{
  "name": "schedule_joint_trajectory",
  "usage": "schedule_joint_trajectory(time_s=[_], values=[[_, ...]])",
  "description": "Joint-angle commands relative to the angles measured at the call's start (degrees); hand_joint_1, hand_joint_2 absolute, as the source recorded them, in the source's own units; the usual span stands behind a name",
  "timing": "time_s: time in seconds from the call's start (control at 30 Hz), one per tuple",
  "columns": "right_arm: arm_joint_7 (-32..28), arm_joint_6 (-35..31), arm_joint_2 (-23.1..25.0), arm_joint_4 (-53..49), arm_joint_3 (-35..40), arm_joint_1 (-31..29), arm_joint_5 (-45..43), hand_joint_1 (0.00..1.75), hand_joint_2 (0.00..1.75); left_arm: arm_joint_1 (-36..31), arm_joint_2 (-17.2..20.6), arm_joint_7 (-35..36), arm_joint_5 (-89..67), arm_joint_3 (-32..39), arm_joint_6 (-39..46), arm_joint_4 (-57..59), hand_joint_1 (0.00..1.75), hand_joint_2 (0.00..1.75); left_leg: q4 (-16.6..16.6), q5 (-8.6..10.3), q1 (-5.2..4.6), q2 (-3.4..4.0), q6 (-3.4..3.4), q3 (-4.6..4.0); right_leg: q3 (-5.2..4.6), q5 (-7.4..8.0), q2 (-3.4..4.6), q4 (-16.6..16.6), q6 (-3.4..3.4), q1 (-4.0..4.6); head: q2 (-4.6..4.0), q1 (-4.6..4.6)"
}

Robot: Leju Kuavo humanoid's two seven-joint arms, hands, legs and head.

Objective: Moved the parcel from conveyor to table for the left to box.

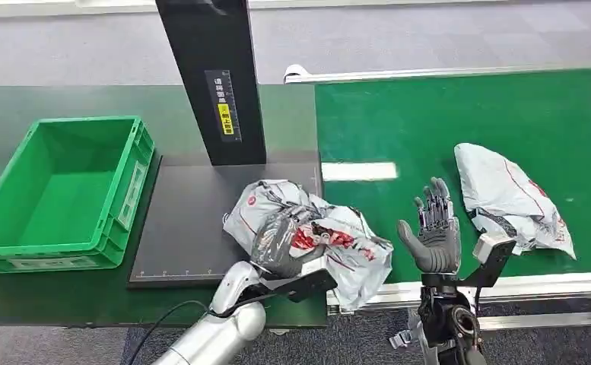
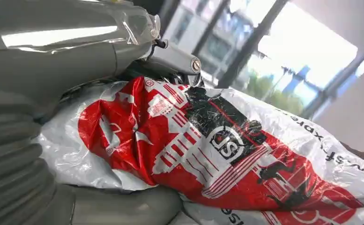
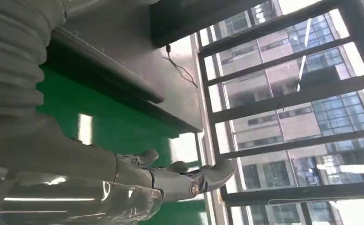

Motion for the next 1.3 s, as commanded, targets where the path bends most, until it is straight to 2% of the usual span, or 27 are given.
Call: schedule_joint_trajectory(time_s=[0.03, 0.1, 0.17, 0.23, 0.33, 0.37, 0.43, 1.0, 1.03, 1.1, 1.2, 1.3], values=[[-0.35, -0.95, -1.23, 0.83, 0.95, -0.79, -1.65, 0.0, 1.75, 3.91, 6.91, -10.24, 0.53, 8.03, 13.38, -20.08, 1.75, 1.75, -0.06, -0.01, -0.01, 0.17, 0.0, 0.01, -0.06, 0.05, 0.2, -0.03, -0.05, -0.01, 0.0, -0.02], [-0.44, -1.07, -1.32, 1.51, 1.4, -1.06, -1.87, 0.0, 1.75, 6.02, 4.8, -15.48, -5.87, 16.67, 13.38, -25.89, 1.75, 1.75, -0.07, -0.03, 0.0, 0.32, -0.01, -0.01, -0.16, 0.07, 0.33, -0.04, -0.07, 0.01, 0.02, -0.02], [-0.59, -1.14, -1.38, 2.4, 1.82, -1.34, -2.01, 0.0, 1.75, 6.45, 4.18, -19.41, -9.09, 21.83, 13.38, -29.66, 1.75, 1.75, -0.04, -0.01, 0.01, 0.17, -0.01, -0.1, -0.16, 0.05, 0.19, -0.03, -0.05, 0.01, 0.0, -0.02], [-0.72, -1.17, -1.48, 2.83, 2.05, -1.39, -2.08, 0.0, 1.75, 6.49, 4.11, -19.76, -11.5, 23.73, 13.38, -31.75, 1.75, 1.75, -0.11, -0.02, 0.01, 0.29, 0.0, -0.01, -0.11, 0.08, 0.31, -0.12, -0.06, 0.02, 0.0, -0.02], [-1.5, -1.18, -1.93, 3.28, 2.31, -0.76, -2.2, 0.0, 1.75, 4.26, 3.56, -19.64, -20.34, 31.33, 13.38, -33.72, 1.75, 1.75, -0.06, -0.02, 0.02, 0.28, 0.01, -0.08, -0.18, 0.08, 0.3, -0.06, -0.05, 0.03, 0.02, -0.02], [-1.87, -1.29, -2.18, 2.55, 2.12, 0.03, -2.2, 0.0, 1.75, 0.24, 5.75, -14.81, -23.02, 32.72, 13.38, -29.46, 1.75, 1.75, -0.08, -0.01, 0.02, 0.29, 0.01, -0.08, -0.18, 0.09, 0.3, -0.08, -0.06, 0.04, 0.02, -0.04], [-1.93, -1.34, -2.4, 1.06, 1.58, 1.11, -2.25, 0.0, 1.75, -4.83, 10.01, -10.41, -21.49, 30.65, 13.38, -24.32, 1.75, 1.75, -0.06, 0.04, 0.03, 0.12, -0.02, -0.12, -0.18, 0.07, 0.14, -0.04, -0.07, 0.05, 0.0, -0.02], [-1.93, -1.34, -2.4, 1.06, 1.58, 1.11, -2.25, 0.0, 1.75, -4.83, 10.01, -10.41, -21.49, 30.65, 13.38, -24.32, 1.75, 1.75, -0.06, 0.1, 0.03, 0.03, -0.08, -0.13, -0.17, 0.04, 0.04, -0.02, -0.06, 0.06, 0.0, -0.02], [-1.93, -1.36, -2.4, 0.9, 1.55, 1.07, -2.25, 0.0, 1.75, -4.59, 9.91, -8.73, -24.02, 30.49, 13.38, -24.51, 1.75, 1.75, -0.03, 0.08, 0.03, 0.0, -0.08, -0.15, -0.19, 0.02, 0.01, 0.01, -0.04, 0.05, 0.0, -0.02], [-1.87, -1.45, -2.54, 0.72, 1.03, 1.37, -2.28, 0.0, 1.75, -9.64, 13.68, -1.03, -27.64, 30.49, 13.38, -19.08, 1.75, 1.75, -0.08, 0.11, 0.04, -0.01, -0.07, -0.12, -0.15, 0.05, 0.01, -0.06, -0.05, 0.06, 0.0, 0.0], [-1.82, -1.2, -3.32, -0.56, 0.19, 2.19, -2.68, 0.0, 1.75, -23.92, 21.19, 11.44, -30.24, 29.72, 13.09, 2.52, 1.75, 1.75, 0.04, 0.12, 0.06, -0.09, -0.1, -0.23, -0.25, 0.01, -0.08, 0.09, -0.06, 0.08, 0.0, 0.0], [-1.11, -0.87, -3.81, -1.32, -0.29, 1.87, -3.14, 0.0, 1.75, -35.57, 25.39, 22.14, -33.92, 28.67, 7.08, 21.96, 1.75, 1.75, 0.08, 0.2, 0.12, -0.19, -0.14, -0.26, -0.28, 0.03, -0.18, 0.16, -0.11, 0.13, 0.02, -0.04]])
